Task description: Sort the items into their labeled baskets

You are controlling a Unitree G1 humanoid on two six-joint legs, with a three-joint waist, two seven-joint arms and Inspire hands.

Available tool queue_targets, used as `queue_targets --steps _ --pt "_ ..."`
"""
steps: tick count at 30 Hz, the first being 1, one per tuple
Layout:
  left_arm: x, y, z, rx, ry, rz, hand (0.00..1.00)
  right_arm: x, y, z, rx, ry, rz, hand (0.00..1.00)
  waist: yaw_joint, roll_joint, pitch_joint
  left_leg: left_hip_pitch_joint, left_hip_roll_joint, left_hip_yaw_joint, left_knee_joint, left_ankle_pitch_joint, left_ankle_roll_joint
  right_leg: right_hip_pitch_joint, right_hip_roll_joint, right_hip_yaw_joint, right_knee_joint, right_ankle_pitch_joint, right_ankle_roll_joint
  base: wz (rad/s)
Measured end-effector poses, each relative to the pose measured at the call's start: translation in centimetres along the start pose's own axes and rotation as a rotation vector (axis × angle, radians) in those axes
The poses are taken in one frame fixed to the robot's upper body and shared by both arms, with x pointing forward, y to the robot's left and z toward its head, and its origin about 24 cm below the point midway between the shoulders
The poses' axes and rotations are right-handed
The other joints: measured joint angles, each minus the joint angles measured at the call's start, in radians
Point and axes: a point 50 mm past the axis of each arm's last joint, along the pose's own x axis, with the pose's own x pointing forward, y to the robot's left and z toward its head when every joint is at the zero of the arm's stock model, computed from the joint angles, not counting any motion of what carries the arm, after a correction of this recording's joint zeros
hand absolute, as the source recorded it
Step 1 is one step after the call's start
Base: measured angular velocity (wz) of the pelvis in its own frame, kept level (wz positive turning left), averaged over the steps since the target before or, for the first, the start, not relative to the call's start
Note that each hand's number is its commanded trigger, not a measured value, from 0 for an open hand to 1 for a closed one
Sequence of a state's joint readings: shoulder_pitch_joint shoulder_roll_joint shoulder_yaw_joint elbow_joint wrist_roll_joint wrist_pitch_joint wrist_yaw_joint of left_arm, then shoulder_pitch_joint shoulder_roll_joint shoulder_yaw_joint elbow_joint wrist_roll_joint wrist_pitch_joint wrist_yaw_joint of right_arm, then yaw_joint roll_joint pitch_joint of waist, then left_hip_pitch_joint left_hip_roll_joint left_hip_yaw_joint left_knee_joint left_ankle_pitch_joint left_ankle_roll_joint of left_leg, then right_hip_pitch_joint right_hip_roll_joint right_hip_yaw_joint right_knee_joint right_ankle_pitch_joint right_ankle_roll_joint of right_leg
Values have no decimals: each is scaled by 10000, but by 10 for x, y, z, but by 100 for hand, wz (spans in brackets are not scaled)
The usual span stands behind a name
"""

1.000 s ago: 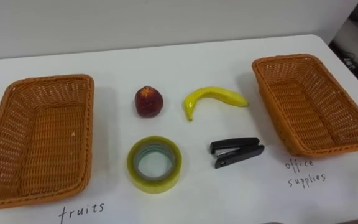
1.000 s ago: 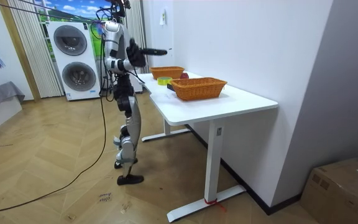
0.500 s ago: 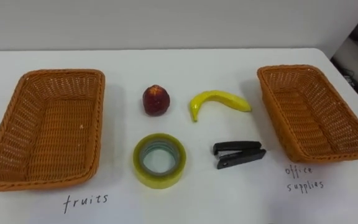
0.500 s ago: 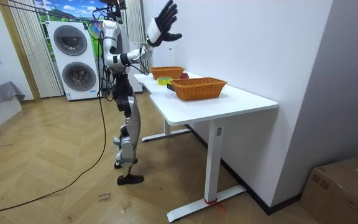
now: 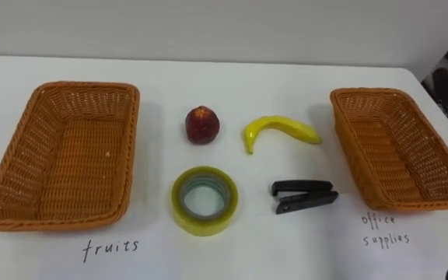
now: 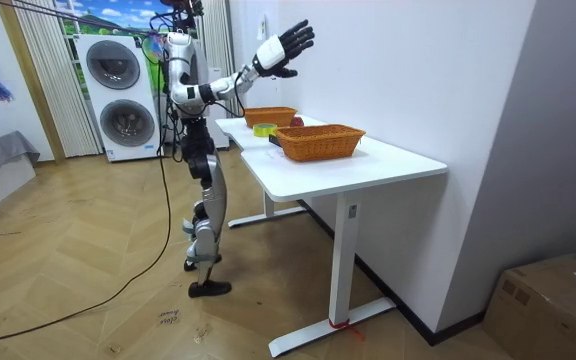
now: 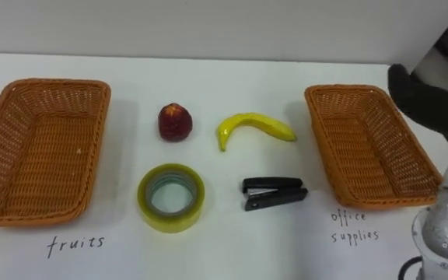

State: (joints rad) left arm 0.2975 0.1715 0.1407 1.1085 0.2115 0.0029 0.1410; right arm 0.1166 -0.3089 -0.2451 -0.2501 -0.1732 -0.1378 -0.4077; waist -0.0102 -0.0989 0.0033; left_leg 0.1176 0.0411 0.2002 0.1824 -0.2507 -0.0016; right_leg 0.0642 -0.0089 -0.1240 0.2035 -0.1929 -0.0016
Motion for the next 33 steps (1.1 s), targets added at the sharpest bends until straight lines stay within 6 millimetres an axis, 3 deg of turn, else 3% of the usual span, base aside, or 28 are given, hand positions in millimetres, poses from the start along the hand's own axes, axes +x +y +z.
queue_targets --steps 10,18,33 --pt "1 1 7 394 -146 12 0 -6 23 0 -1029 -38 2662 0 221 -8 -22 84 8 6 -83 3 -3 37 17 -12 16 21 -21 0" --pt "3 3 14 633 -292 -29 0 -21 50 -5 -1980 267 5609 0 349 -67 -53 74 4 -73 -64 9 -5 43 16 -4 -11 31 -20 0" --pt "4 6 15 777 -222 -420 0 -32 60 -16 -2096 1476 8903 0 415 -173 -33 -63 -6 -219 59 10 1 73 -21 -173 -10 35 -21 3"
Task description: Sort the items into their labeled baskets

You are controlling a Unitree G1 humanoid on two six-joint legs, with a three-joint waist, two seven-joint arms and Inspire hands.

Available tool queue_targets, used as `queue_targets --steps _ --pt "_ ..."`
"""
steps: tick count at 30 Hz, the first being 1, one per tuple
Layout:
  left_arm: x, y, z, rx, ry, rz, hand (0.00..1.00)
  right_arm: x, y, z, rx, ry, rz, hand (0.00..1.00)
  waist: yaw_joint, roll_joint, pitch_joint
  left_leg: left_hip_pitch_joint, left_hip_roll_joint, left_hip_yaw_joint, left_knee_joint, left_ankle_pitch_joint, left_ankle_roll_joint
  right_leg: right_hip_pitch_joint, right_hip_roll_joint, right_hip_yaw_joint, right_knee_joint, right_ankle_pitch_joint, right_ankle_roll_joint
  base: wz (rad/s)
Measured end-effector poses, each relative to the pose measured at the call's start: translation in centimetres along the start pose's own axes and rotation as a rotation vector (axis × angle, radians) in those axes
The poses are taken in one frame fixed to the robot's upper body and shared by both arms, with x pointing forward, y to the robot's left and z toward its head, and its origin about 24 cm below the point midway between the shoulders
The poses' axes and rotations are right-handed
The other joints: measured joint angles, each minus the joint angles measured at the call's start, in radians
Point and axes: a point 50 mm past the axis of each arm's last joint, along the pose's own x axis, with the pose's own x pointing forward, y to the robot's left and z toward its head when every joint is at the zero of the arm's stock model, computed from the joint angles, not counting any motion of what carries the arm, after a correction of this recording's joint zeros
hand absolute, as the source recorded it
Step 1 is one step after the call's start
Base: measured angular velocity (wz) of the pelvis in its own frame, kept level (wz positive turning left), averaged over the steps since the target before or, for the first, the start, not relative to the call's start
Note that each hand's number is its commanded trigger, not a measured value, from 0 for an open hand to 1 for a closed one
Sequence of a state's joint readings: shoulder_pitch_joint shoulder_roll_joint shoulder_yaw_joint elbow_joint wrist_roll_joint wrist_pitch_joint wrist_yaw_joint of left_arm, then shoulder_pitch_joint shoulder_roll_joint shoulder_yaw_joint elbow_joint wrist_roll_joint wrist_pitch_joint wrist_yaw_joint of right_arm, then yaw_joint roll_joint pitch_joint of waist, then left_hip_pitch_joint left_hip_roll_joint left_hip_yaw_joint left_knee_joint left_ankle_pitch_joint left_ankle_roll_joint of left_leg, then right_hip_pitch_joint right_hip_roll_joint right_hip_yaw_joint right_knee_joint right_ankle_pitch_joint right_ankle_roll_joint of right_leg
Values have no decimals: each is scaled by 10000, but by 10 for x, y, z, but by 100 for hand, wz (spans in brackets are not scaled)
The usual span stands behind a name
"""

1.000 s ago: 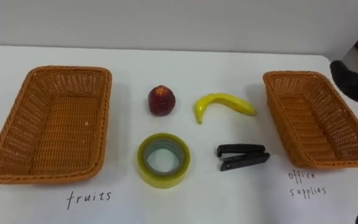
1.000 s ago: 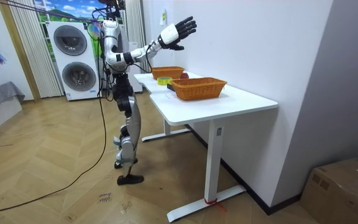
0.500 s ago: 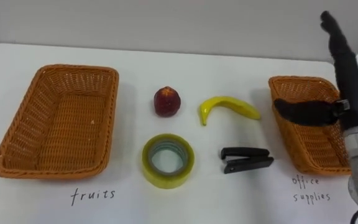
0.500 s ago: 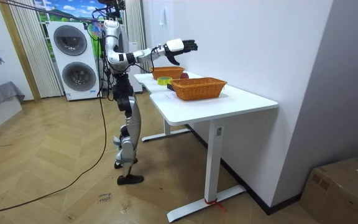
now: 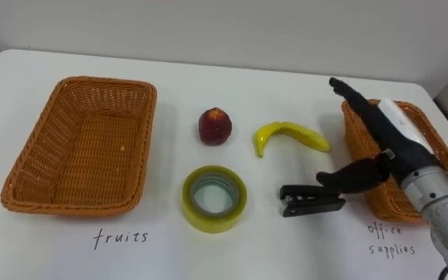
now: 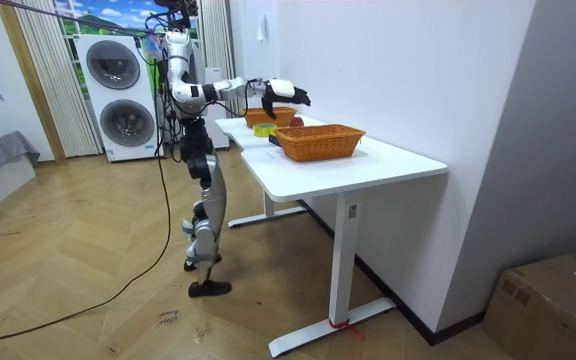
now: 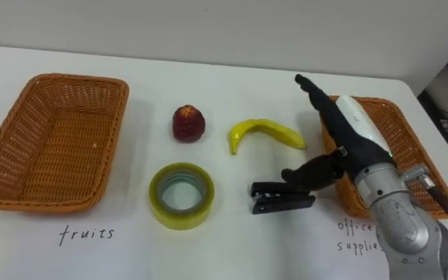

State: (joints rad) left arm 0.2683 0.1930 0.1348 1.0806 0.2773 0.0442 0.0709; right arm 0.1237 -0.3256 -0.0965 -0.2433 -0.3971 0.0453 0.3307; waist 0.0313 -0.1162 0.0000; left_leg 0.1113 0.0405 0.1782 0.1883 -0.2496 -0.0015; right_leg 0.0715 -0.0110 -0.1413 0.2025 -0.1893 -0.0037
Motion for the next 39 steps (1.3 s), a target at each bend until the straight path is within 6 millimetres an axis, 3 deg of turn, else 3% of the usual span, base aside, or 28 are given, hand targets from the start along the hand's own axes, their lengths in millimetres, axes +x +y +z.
queue_targets --steps 10,19,39 --pt "1 0 3 -8 -78 -86 0 0 3 1 -190 -5 1123 0 151 -18 6 19 5 3 -6 1 1 -17 12 8 -2 2 -3 0" --pt "3 6 16 1 -410 43 0 0 4 0 -373 31 1842 0 307 -143 81 -49 7 1 2 2 1 -67 8 -7 -8 2 -3 0" --pt "3 11 17 270 -441 213 0 -1 13 -5 -844 664 3122 0 315 -216 39 -35 2 -20 -1 2 2 -43 -11 -85 -5 9 0 0"
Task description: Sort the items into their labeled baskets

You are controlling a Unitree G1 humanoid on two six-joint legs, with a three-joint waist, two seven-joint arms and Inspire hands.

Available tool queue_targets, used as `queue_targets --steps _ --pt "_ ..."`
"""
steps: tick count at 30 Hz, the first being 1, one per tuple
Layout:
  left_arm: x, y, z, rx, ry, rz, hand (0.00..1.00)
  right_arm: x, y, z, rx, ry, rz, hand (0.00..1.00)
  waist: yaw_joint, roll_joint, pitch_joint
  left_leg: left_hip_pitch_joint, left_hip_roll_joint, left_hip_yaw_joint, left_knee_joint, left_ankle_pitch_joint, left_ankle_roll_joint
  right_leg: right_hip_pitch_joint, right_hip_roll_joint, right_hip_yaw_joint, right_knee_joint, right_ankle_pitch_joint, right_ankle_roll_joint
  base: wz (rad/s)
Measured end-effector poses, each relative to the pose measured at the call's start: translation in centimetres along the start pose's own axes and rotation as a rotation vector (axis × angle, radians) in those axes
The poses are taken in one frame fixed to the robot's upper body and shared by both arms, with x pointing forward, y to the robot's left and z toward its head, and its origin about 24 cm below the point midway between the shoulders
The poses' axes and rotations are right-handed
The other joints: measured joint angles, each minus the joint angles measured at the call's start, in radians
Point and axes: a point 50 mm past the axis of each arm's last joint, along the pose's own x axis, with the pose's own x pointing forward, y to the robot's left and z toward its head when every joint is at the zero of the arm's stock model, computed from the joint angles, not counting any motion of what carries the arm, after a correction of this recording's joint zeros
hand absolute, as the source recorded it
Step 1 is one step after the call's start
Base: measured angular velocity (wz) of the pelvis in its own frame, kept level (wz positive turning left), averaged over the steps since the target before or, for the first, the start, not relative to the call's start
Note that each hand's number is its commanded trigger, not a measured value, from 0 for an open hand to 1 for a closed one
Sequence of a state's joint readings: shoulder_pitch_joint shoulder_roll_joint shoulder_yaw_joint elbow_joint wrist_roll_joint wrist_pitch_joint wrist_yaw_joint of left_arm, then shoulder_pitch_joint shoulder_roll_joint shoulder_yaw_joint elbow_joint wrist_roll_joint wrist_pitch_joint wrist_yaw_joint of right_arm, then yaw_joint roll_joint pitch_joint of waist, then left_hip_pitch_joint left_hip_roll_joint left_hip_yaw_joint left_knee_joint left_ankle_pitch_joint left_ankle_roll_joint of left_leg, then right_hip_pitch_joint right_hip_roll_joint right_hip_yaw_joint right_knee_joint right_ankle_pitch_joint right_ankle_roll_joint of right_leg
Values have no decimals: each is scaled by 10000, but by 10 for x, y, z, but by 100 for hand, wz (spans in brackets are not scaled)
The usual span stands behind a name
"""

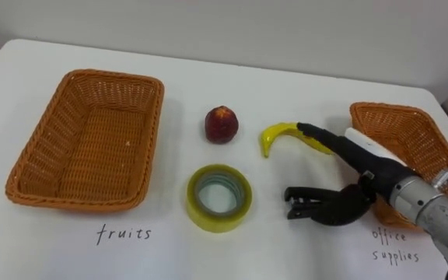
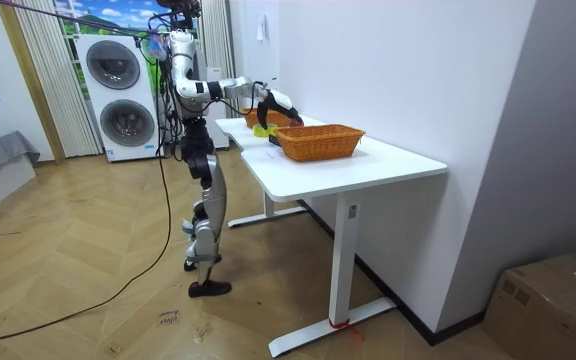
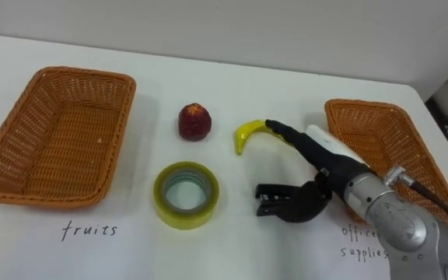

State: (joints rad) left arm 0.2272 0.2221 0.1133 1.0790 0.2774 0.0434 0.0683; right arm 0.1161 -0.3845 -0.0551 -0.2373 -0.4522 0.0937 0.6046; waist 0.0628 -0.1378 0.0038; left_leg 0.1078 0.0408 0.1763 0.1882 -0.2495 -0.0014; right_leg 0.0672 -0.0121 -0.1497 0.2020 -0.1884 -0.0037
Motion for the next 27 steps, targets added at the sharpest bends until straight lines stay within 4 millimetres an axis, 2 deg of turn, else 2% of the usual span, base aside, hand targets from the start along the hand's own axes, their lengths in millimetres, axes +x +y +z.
queue_targets --steps 11,21,27 --pt "1 0 8 196 -273 -20 0 3 7 -3 -1081 980 562 0 -20 -36 12 -9 -2 -21 29 3 4 12 -3 -1 0 8 -7 0" --pt "1 -1 17 398 -638 40 0 6 18 -17 -856 1543 1155 0 12 41 61 6 8 5 -4 4 6 -4 11 15 -3 37 -1 0" --pt "0 0 15 397 -688 105 0 9 24 -16 -1347 1769 1348 0 41 45 65 66 -2 -17 14 6 10 9 6 54 -3 38 0 0"
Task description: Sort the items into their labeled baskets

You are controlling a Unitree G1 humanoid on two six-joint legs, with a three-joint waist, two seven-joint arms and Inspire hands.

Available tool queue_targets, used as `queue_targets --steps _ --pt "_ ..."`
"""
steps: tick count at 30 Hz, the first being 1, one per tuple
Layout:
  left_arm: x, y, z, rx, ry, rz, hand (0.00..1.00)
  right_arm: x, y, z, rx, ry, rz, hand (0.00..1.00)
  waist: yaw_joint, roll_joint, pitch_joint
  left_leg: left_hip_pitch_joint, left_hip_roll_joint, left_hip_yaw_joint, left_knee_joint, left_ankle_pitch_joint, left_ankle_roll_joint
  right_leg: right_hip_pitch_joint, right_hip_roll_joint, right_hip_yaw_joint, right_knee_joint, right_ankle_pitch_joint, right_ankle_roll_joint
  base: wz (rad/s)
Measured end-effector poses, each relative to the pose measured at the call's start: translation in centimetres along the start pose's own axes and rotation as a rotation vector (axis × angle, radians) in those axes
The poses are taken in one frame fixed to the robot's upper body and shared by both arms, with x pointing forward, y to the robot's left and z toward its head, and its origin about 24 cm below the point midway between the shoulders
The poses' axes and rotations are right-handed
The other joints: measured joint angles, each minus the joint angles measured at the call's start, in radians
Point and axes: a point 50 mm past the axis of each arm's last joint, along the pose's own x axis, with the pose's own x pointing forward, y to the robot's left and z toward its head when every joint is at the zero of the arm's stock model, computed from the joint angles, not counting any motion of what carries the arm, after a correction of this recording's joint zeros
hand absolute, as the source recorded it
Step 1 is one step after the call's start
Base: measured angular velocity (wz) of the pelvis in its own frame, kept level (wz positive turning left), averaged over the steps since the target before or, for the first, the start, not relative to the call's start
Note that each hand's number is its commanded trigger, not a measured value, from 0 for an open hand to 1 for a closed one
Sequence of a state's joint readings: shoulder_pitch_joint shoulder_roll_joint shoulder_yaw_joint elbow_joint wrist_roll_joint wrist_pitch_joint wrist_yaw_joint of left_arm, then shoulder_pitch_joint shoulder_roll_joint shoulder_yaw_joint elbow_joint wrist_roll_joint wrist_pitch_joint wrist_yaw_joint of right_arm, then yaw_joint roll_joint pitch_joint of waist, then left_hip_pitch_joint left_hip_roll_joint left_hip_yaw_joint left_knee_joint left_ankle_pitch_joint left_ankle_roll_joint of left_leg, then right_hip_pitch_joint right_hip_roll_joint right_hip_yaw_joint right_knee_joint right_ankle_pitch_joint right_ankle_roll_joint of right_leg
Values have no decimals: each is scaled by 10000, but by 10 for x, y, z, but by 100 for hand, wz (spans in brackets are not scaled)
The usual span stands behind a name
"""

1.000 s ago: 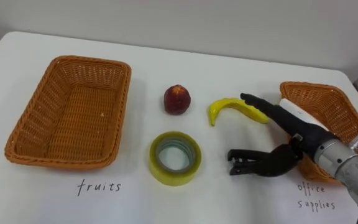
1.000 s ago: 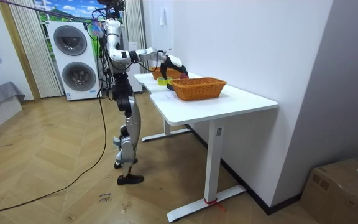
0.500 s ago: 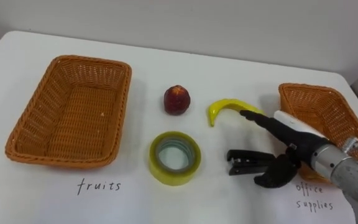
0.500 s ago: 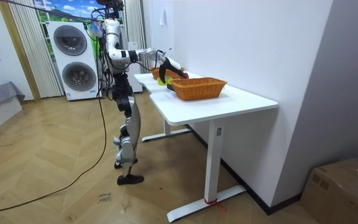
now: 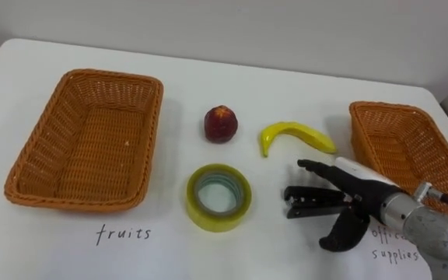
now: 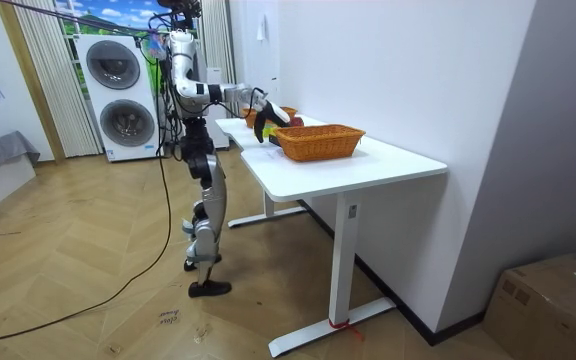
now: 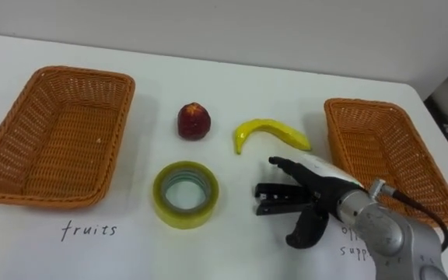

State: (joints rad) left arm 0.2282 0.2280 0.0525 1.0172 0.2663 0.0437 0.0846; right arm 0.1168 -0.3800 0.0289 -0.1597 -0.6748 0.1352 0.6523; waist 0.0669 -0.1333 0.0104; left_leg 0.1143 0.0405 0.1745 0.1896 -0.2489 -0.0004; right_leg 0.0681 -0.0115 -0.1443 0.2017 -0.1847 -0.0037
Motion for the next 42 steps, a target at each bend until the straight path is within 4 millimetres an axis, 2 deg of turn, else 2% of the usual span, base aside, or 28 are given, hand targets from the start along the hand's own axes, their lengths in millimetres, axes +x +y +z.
queue_targets --steps 8,16,26,42 --pt "-1 0 1 198 -121 185 0 4 5 -4 357 222 -114 0 -16 5 2 -70 4 -62 10 0 0 -4 12 -19 14 9 -11 1" --pt "-1 0 3 323 -196 333 0 6 7 -2 456 178 -212 0 144 21 -6 -56 -2 -125 15 3 3 12 23 -14 2 17 -14 1" --pt "-1 -2 3 316 -148 290 0 8 10 1 401 72 -284 0 225 142 -5 3 -2 -173 -44 6 4 106 23 -41 -23 17 -14 0" --pt "-1 -3 0 400 189 279 0 10 12 5 336 23 -244 0 268 121 -63 8 1 -173 -54 6 2 61 40 -44 -24 19 -13 0"
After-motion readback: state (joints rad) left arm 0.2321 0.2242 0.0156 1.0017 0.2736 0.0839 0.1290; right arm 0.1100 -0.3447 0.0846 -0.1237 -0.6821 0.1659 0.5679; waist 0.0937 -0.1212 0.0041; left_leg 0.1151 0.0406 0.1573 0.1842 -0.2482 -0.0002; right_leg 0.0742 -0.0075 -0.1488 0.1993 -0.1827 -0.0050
